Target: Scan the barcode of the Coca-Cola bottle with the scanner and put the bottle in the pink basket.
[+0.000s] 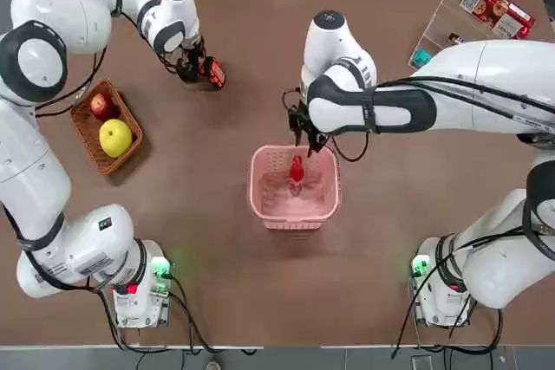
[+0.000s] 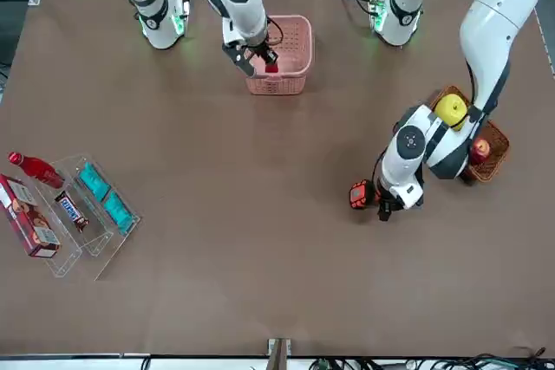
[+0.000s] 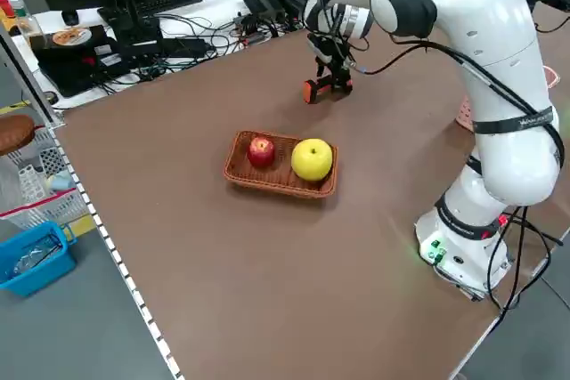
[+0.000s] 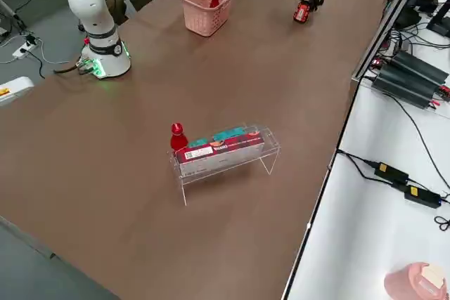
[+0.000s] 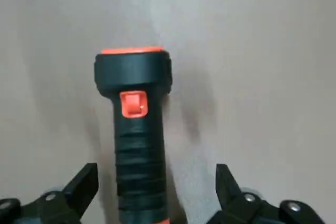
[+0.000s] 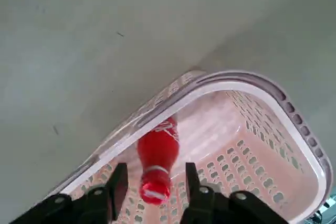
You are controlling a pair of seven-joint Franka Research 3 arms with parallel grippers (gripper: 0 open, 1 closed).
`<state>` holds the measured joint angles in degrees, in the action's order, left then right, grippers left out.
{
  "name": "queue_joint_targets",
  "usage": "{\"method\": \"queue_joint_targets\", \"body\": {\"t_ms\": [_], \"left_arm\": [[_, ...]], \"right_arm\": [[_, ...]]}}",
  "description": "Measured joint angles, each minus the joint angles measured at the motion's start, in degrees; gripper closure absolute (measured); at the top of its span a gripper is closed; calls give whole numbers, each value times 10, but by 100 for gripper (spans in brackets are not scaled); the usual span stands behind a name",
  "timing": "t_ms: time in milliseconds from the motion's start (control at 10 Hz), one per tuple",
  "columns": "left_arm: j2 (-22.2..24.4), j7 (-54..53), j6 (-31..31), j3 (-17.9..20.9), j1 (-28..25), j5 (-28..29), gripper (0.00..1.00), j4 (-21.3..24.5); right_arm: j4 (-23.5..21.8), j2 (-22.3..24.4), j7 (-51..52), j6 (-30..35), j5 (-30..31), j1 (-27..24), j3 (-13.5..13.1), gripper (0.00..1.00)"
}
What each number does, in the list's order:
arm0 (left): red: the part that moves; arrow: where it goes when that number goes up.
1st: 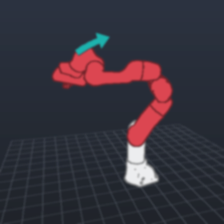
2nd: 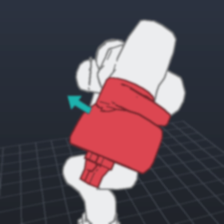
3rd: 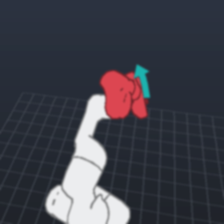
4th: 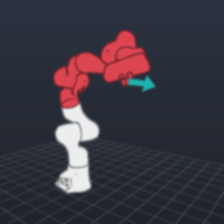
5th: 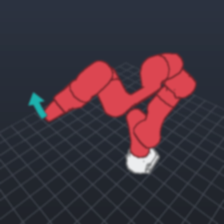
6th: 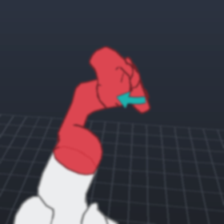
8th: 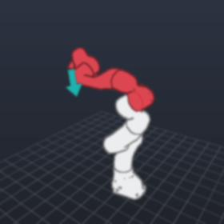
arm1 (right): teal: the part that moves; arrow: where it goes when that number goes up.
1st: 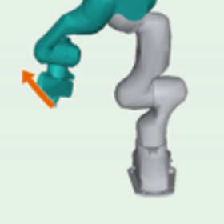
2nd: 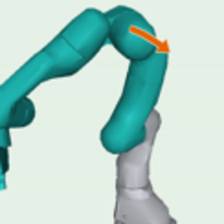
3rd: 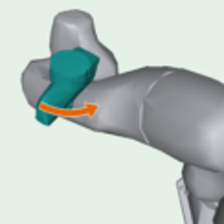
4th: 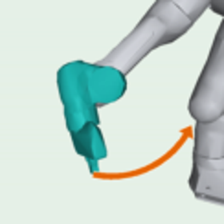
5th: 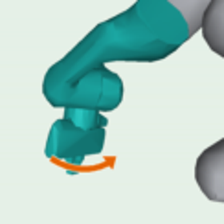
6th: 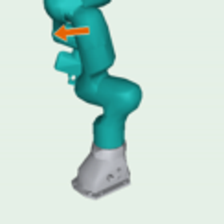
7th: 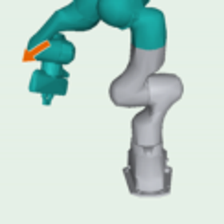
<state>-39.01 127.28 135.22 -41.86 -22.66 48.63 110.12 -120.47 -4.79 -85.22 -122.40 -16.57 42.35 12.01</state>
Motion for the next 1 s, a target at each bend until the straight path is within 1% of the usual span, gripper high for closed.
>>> {"method": "queue_joint_targets", "body": {"t_ms": [100, 200, 400, 500, 600, 700, 800, 900, 1000], "left_arm": [[0, 0, -4, -1, 0, 20, 0, -4], [1, -3, -7, -3, -1, 38, 0, -10], [11, -49, -10, -5, -3, 44, 0, -26], [21, -86, -14, -3, -5, 41, 0, -36], [32, -133, -16, 2, -9, 24, 0, -44], [43, -183, -17, 10, -12, -2, 0, -51], [52, -213, -17, 14, -18, -15, 0, -53], [59, -233, -17, 16, -20, -19, 0, -53], [64, -269, -17, 17, -21, -29, 0, -53]], "right_arm": [[17, 7, 0, 16, 1, -1, -14, 42], [41, 16, 0, 39, 1, -3, -37, 30], [84, 32, 30, 64, 3, -6, -82, 2], [93, 36, 70, 66, 9, -8, -106, 1], [97, 37, 123, 66, 23, -14, -129, 1], [101, 37, 186, 66, 40, -30, -146, 1], [106, 39, 249, 66, 53, -59, -154, 1], [115, 42, 327, 78, 59, -103, -156, 1], [132, 45, 426, 107, 65, -152, -158, 1]]}}
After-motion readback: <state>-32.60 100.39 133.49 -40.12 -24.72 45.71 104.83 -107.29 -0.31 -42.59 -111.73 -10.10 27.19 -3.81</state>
